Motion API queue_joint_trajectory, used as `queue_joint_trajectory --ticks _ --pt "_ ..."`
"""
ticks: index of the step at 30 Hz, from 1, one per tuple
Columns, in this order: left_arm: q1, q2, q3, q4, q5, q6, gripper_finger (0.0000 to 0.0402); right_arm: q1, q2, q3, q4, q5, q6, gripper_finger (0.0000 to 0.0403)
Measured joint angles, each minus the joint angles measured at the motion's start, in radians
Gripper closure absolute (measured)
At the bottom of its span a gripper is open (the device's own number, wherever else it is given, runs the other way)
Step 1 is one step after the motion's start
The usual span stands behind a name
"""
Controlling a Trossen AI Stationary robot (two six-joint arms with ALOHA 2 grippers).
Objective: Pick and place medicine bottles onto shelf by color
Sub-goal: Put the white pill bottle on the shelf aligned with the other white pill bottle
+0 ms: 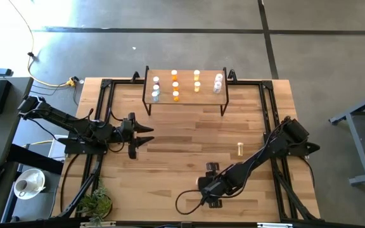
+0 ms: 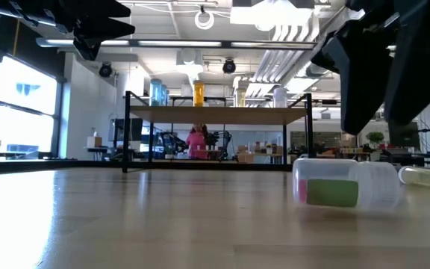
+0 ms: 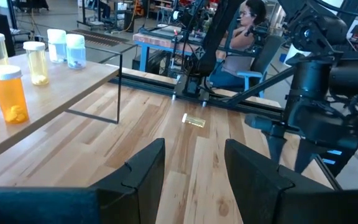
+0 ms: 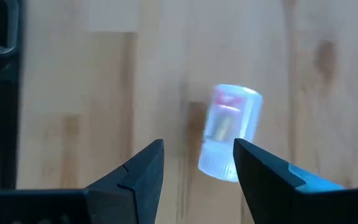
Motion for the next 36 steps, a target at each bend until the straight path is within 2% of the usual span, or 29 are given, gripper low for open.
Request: queue_joint_trajectory --ticks 5,21,31,36 --pt "0.000 0.000 0.000 0.000 0.000 0.000 0.0245 -0.013 0.016 0.000 -0.049 0.032 0.106 0.0218" --pt "0.000 0.000 0.000 -0.008 -0.001 0.000 0.0245 -0.041 0.114 0.000 -0.053 0.000 0.081 0.0219" --pt "0.000 0.000 0.000 -0.015 -0.001 0.000 0.0245 -0.046 0.112 0.000 -0.033 0.011 0.088 0.0264" --pt "0.000 0.000 0.000 -0.039 -0.001 0.000 0.0245 -0.046 0.112 0.000 -0.031 0.004 0.133 0.0236"
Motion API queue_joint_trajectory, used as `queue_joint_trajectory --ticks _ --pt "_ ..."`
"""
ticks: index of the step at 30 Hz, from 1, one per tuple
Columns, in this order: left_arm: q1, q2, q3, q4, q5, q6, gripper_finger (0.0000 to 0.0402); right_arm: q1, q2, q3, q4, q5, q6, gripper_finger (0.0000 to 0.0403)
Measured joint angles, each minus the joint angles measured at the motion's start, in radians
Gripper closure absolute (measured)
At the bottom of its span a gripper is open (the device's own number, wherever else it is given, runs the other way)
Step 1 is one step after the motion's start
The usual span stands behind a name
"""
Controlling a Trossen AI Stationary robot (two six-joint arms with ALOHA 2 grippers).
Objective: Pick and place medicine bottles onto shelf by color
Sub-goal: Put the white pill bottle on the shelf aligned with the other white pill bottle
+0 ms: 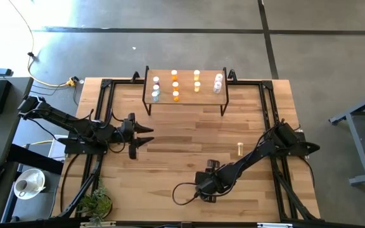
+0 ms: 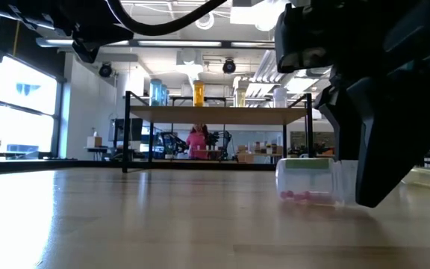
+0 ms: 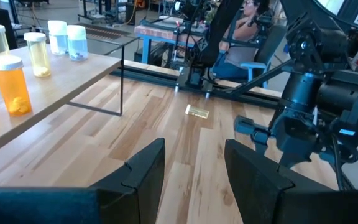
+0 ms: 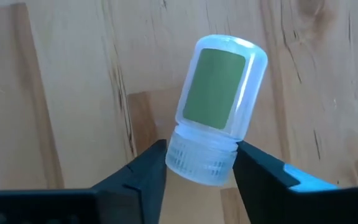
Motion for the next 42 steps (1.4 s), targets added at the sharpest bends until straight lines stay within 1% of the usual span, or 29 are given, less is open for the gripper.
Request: queue_joint_trajectory --ticks 5,9,20,24,31,34,37,42 --pt "0.000 0.000 0.000 -0.019 0.000 -0.002 0.0245 -0.005 -0.001 0.000 0.007 -0.004 0.026 0.0191" --pt "0.000 0.000 0.000 -0.021 0.000 -0.001 0.0245 -0.021 -0.002 0.000 0.007 -0.005 0.047 0.0169" --pt "0.000 0.000 0.000 -0.021 0.000 0.000 0.0245 -0.052 -0.002 0.000 0.008 -0.023 0.113 0.0165" --pt "0.000 0.000 0.000 -0.021 0.000 0.001 0.0245 -0.059 -0.002 0.000 0.008 -0.030 0.136 0.0183" --pt "0.000 0.000 0.000 -0.021 0.001 0.001 0.0245 -0.059 -0.002 0.000 0.007 -0.032 0.129 0.0254" --pt "0.000 0.000 0.000 -0.021 0.018 0.001 0.0245 -0.059 -0.002 0.000 0.008 -0.032 0.112 0.0277" --pt "0.000 0.000 0.000 -0.021 0.055 0.000 0.0245 -0.060 -0.002 0.000 0.011 -0.032 0.091 0.0281" --pt "0.000 0.000 0.000 -0.021 0.118 -0.015 0.0245 -0.068 -0.002 0.001 0.035 -0.032 0.051 0.0272"
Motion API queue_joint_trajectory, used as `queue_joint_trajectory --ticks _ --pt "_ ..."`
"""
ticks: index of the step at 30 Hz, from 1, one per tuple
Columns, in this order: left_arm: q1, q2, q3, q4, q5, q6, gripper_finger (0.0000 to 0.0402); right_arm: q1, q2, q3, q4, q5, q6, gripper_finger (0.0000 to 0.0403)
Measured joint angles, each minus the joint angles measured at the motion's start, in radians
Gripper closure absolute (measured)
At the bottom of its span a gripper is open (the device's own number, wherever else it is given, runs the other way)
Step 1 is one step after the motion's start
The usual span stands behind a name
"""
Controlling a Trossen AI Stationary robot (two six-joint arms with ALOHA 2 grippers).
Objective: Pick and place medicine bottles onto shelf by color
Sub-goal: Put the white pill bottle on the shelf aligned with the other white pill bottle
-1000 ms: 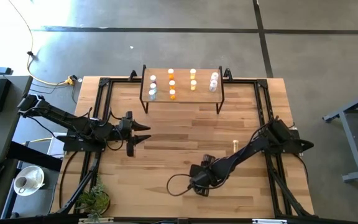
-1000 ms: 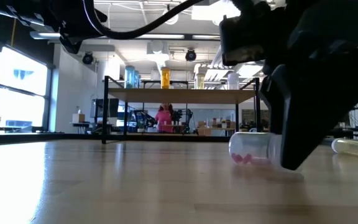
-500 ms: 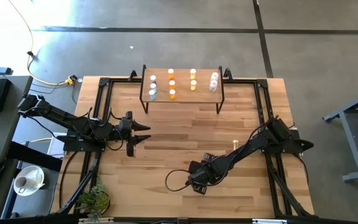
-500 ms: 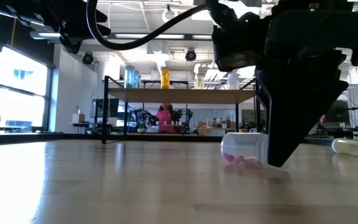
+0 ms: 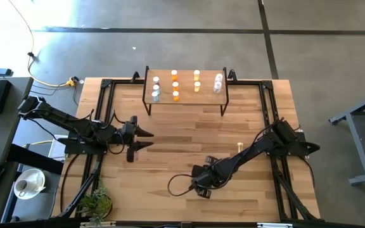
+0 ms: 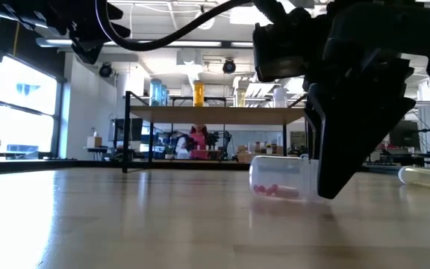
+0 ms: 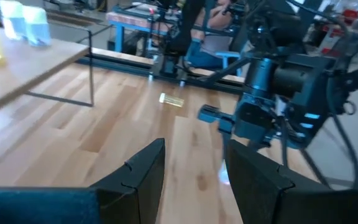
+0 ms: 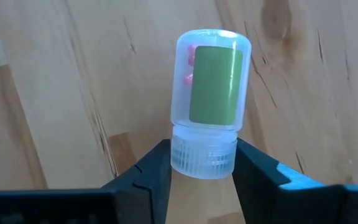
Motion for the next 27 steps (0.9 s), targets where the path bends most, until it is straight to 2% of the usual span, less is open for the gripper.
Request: queue_joint_trajectory --ticks 5,12,21,27 --pt "0.000 0.000 0.000 0.000 0.030 -0.078 0.0245 -0.012 0.000 0.039 0.003 -0.001 -0.093 0.0271" --pt "0.002 0.000 0.000 -0.011 0.038 -0.171 0.0242 -0.054 0.000 0.132 0.001 0.004 -0.307 0.0270" --pt "0.003 0.046 0.000 -0.044 0.042 -0.388 0.0196 -0.135 0.000 0.227 0.000 0.001 -0.616 0.0270" --pt "0.003 0.128 0.000 -0.003 0.154 -0.511 0.0192 -0.170 0.000 0.297 -0.042 -0.008 -0.758 0.0270"
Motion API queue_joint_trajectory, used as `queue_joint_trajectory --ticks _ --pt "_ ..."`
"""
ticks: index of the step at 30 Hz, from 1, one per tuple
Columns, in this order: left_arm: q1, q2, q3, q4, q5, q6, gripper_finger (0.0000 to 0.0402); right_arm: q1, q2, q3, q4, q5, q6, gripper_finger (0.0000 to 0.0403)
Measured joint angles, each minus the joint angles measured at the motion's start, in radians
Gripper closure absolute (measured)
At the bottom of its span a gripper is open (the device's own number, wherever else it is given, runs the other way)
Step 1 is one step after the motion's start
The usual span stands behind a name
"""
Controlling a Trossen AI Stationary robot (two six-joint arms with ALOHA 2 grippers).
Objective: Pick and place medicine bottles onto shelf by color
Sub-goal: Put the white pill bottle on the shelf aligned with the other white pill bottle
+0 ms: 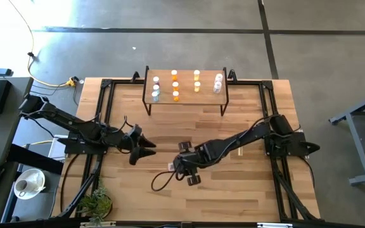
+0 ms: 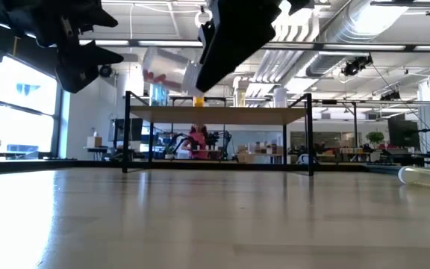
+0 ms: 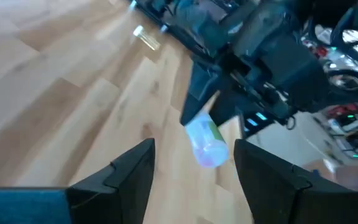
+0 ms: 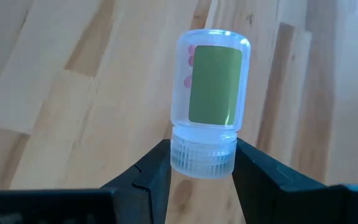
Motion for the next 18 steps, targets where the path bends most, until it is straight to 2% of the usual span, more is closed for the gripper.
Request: queue_joint_trajectory --ticks 4,8,18 --pt "0.010 0.068 0.000 0.078 0.039 -0.016 0.0194 -0.014 0.000 0.042 -0.023 -0.009 -0.066 0.0270" --pt "0.048 0.135 0.000 0.176 0.124 -0.026 0.0193 -0.024 0.000 0.069 -0.047 -0.034 -0.105 0.0270" --pt "0.168 0.319 0.123 0.191 0.466 -0.105 0.0193 -0.042 0.000 0.089 -0.097 -0.034 -0.136 0.0270"
